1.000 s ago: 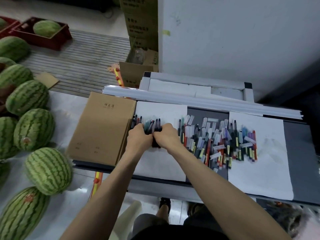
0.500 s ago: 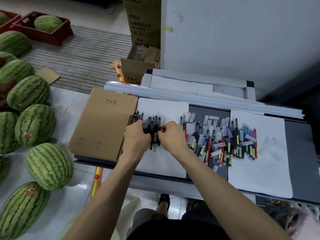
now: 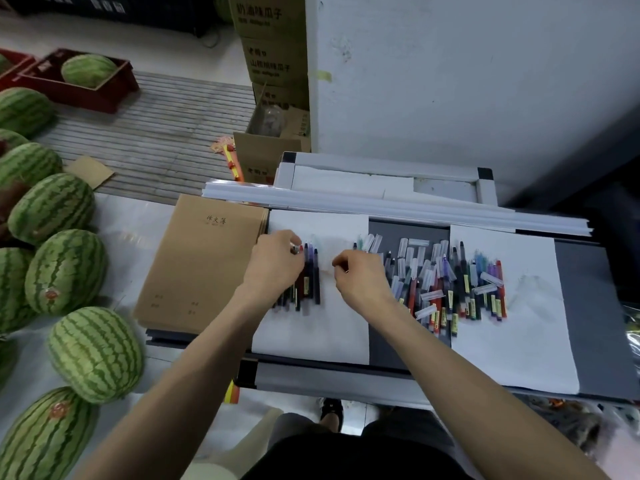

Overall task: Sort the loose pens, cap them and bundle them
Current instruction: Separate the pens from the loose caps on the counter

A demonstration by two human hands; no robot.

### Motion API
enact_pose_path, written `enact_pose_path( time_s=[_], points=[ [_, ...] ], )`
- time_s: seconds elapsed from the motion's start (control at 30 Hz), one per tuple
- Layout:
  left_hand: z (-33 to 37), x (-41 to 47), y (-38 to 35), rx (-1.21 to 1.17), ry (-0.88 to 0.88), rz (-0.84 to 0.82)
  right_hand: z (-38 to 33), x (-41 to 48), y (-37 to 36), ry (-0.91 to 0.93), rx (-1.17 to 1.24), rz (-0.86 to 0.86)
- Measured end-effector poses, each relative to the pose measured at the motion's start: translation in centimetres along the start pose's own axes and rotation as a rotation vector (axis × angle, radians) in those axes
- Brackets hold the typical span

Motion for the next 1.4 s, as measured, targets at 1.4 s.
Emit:
enact_pose_path(
  time_s=[1.4],
  points=[
    [0.4, 0.3, -2.6, -0.958, 0.397, -0.277, -2.3, 3.5, -0.4, 0.074, -0.537, -0.122]
  ],
)
Point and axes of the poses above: each hand's wrist, its own x-axis towards the middle knuckle, its own y-axis out of the back of the hand, z = x × y, the point moved 2 cm from there along x, towards the middle knuckle, and after that the axes turned 2 degrees about y, right-handed, at the moved point
